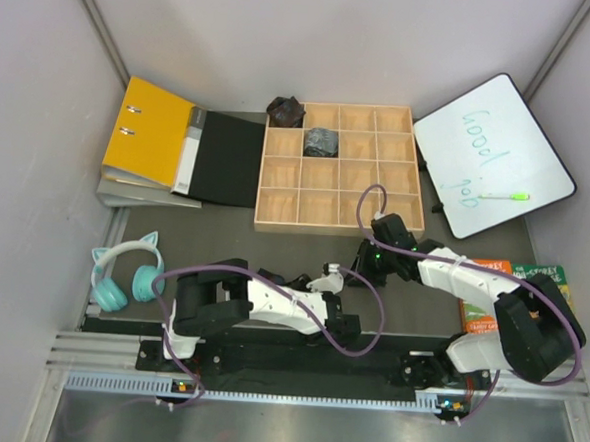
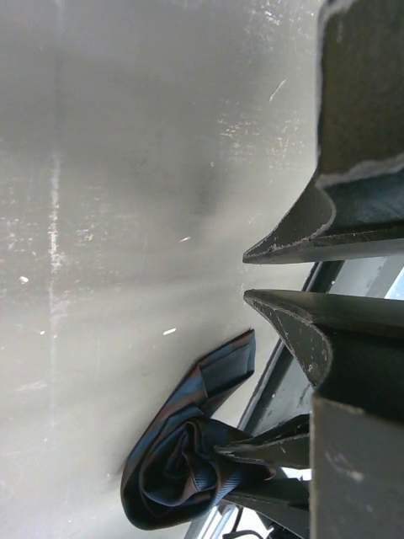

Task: Roll the ties
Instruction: Roll the tie at the center of the board.

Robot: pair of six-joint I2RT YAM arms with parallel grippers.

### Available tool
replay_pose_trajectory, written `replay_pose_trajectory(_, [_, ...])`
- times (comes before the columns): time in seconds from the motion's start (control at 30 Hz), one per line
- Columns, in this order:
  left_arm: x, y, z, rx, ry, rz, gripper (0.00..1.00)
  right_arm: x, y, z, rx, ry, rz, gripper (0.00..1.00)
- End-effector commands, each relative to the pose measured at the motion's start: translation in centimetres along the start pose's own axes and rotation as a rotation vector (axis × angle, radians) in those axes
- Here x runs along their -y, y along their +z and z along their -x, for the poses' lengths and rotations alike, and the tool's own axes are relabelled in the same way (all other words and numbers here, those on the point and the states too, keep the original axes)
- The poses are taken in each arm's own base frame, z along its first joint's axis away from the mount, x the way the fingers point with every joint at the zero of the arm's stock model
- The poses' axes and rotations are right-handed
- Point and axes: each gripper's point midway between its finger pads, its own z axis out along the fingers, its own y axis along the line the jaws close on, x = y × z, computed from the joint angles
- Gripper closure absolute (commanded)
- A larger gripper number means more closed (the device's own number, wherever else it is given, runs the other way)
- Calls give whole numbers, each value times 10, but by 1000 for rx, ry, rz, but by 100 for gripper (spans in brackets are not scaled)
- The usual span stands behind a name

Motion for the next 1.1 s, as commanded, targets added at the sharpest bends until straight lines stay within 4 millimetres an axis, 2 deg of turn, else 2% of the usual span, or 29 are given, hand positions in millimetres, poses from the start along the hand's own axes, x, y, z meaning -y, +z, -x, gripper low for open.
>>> replay_pose_trajectory(0.0, [36,-4,0,-31,-31,-124,74,-4,-6,7,34,-17,17,80])
replay_pose_trajectory(0.03, [36,-4,1,-30,-24,-127,68,-4,-7,8,35,-16,17,80])
replay_pose_trajectory(0.13, [41,-6,6,-24,-34,-148,65,-5,-7,8,35,-14,21,80])
replay_pose_trajectory(0.17, [42,-7,9,-20,-40,-152,59,-5,-7,8,35,-14,21,80])
replay_pose_trajectory(0.23, [43,-8,12,-20,-43,-160,56,-6,-8,9,38,-15,25,80])
replay_pose_trajectory(0.27, [44,-10,15,-15,-50,-168,46,-7,-8,9,38,-13,25,80])
replay_pose_trajectory(0.37, [47,-15,20,-13,-67,-199,33,-7,-10,9,41,-15,25,80])
replay_pose_trajectory(0.4, [47,-17,23,-11,-74,-209,25,-8,-11,10,45,-15,26,80])
replay_pose_trajectory(0.5, [52,-29,34,-4,-88,-291,19,-9,-11,10,47,-13,30,80])
replay_pose_trajectory(0.67, [49,-49,55,8,-141,-399,15,-16,-15,13,53,-16,44,80])
replay_pose_trajectory(0.77, [37,-60,66,24,-200,-457,14,-21,-18,16,59,-19,53,80])
replay_pose_trajectory(0.9, [11,-71,78,39,-296,-495,15,-30,-22,18,59,-21,88,80])
replay_pose_trajectory(0.93, [0,-76,82,46,-349,-507,19,-34,-22,18,56,-19,106,80])
replay_pose_trajectory(1.0, [-20,-79,81,35,-431,-504,23,-38,-21,18,47,-22,122,80])
replay_pose_trajectory(1.07, [-31,-77,72,9,-476,-495,29,-46,-22,18,38,-36,139,80])
